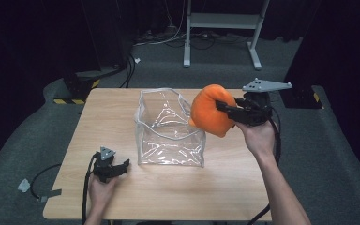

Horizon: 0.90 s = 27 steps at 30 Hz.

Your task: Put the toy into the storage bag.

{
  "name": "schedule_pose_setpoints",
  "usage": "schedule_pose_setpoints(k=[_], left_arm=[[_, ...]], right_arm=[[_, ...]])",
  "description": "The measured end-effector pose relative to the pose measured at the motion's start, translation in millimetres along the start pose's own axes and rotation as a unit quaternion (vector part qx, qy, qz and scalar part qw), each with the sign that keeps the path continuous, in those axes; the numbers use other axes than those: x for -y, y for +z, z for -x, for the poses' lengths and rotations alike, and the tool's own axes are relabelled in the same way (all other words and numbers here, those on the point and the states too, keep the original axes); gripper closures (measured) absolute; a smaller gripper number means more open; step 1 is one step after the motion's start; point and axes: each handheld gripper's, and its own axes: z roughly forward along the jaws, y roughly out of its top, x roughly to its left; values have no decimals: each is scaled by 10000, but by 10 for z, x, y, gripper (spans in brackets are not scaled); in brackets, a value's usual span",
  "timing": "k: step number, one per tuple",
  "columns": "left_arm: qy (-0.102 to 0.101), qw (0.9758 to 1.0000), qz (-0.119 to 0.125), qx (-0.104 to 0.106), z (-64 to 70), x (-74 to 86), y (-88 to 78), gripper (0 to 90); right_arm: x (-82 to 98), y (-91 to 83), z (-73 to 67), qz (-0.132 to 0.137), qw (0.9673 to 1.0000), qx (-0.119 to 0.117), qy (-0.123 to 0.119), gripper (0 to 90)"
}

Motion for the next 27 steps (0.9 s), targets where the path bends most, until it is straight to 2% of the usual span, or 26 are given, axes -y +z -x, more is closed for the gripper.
schedule_pose_setpoints(k=[27], left_arm=[[0,10000,1,0,0,0,1,252]], right_arm=[[-335,427,-390,24,9982,-489,-333,647]])
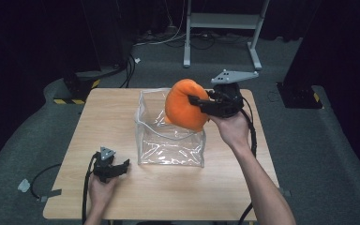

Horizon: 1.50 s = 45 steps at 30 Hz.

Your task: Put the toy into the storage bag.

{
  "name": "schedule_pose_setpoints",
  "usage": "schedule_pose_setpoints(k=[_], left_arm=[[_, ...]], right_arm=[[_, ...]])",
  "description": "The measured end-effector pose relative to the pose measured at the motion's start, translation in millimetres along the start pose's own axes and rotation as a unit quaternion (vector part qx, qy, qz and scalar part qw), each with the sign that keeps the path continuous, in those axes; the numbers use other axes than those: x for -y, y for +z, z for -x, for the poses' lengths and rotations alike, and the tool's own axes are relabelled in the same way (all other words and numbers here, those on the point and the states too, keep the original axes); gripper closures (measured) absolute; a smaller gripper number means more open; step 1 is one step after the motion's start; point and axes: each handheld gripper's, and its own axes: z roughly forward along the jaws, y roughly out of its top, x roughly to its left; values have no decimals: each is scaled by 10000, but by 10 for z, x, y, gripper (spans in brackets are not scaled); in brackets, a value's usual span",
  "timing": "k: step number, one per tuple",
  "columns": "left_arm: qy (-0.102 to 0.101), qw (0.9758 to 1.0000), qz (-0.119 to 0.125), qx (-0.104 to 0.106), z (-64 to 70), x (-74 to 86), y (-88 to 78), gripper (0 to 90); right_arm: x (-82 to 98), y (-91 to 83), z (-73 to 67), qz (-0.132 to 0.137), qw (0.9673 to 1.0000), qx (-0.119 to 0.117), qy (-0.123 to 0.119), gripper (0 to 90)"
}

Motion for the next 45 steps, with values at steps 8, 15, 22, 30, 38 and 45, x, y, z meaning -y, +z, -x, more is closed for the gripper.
schedule_pose_setpoints(k=[8,15,22,30,38,45], left_arm=[[-7,10000,8,2,1,0,1,252],[-16,10000,17,2,2,1,3,252],[-17,10000,15,2,2,0,2,252],[3,10000,-4,8,-3,0,-1,252],[-4,10000,4,8,-1,0,0,252],[-2,10000,3,3,1,0,1,252]], right_arm=[[-37,186,-98,-19,9998,-186,-14,647],[-7,349,-140,-96,9996,-276,-5,646],[47,453,-155,-163,9996,-232,-44,646],[146,549,-154,-266,9993,-243,-22,646],[348,663,-121,-536,9984,-179,-19,645],[425,681,-121,-602,9980,-194,-18,638]])
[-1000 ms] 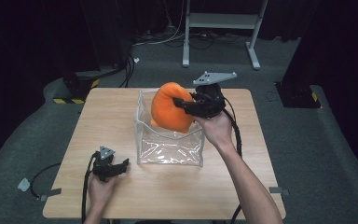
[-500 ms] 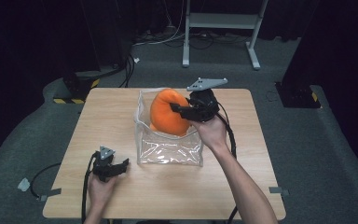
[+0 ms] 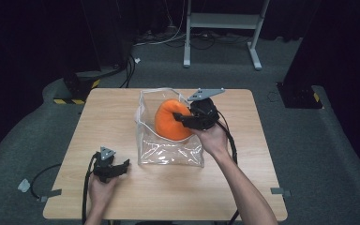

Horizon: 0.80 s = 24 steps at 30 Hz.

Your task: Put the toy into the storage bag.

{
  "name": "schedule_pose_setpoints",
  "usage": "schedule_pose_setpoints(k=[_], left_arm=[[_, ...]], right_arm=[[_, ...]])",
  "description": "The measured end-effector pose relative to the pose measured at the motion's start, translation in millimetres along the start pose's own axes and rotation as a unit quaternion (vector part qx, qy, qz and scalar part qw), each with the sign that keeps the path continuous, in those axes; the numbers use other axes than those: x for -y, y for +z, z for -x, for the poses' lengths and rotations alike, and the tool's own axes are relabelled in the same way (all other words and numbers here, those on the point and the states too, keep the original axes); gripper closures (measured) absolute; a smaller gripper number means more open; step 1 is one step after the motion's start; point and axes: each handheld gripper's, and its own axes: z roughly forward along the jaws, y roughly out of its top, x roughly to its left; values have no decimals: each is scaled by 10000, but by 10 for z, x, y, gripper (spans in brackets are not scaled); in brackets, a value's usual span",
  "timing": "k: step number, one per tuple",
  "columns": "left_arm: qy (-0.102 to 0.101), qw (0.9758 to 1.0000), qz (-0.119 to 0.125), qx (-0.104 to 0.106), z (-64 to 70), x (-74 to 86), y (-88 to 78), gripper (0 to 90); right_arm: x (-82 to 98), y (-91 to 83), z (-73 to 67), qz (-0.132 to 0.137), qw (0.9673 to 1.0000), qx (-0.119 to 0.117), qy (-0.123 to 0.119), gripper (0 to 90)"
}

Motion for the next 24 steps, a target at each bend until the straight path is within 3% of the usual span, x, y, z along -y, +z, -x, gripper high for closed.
schedule_pose_setpoints(k=[24], left_arm=[[9,10000,-6,2,-2,0,-1,251]], right_arm=[[227,167,23,-617,9980,108,2,612]])
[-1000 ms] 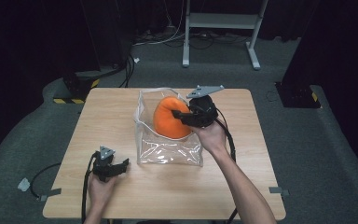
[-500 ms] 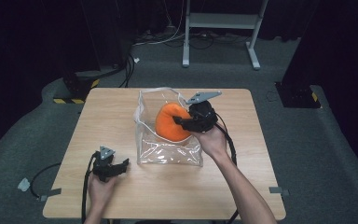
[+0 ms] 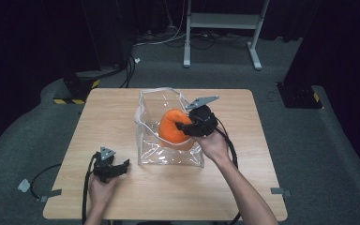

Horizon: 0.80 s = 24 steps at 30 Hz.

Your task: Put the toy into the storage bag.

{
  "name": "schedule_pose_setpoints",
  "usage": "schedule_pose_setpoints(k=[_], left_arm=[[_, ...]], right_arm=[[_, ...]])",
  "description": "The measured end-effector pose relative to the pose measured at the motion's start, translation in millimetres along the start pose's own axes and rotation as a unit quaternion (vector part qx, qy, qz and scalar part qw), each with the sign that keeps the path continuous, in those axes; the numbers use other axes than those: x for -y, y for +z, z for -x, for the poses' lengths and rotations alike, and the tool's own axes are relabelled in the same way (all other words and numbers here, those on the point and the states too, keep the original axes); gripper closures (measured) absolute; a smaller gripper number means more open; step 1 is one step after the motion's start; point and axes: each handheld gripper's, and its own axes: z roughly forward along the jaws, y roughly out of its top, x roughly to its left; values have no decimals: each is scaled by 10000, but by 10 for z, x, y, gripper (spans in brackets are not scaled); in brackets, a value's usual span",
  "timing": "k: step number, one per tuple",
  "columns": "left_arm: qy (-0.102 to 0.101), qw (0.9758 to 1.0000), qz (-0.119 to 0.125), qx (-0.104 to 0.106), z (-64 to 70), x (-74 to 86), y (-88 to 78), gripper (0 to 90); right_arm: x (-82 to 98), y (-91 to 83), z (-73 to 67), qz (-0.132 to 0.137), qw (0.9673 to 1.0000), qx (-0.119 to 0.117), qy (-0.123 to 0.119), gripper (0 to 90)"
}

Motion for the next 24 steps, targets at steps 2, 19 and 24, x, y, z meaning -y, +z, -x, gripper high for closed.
schedule_pose_setpoints(k=[2,19,24], left_arm=[[-8,10000,4,4,1,0,0,251],[7,10000,-9,7,-3,0,-2,251],[-1,10000,-6,18,-5,0,-2,251]], right_arm=[[12,10,7,-22,10000,-2,25,609],[89,64,24,-133,9998,18,131,506],[98,58,25,-93,9998,34,156,481]])
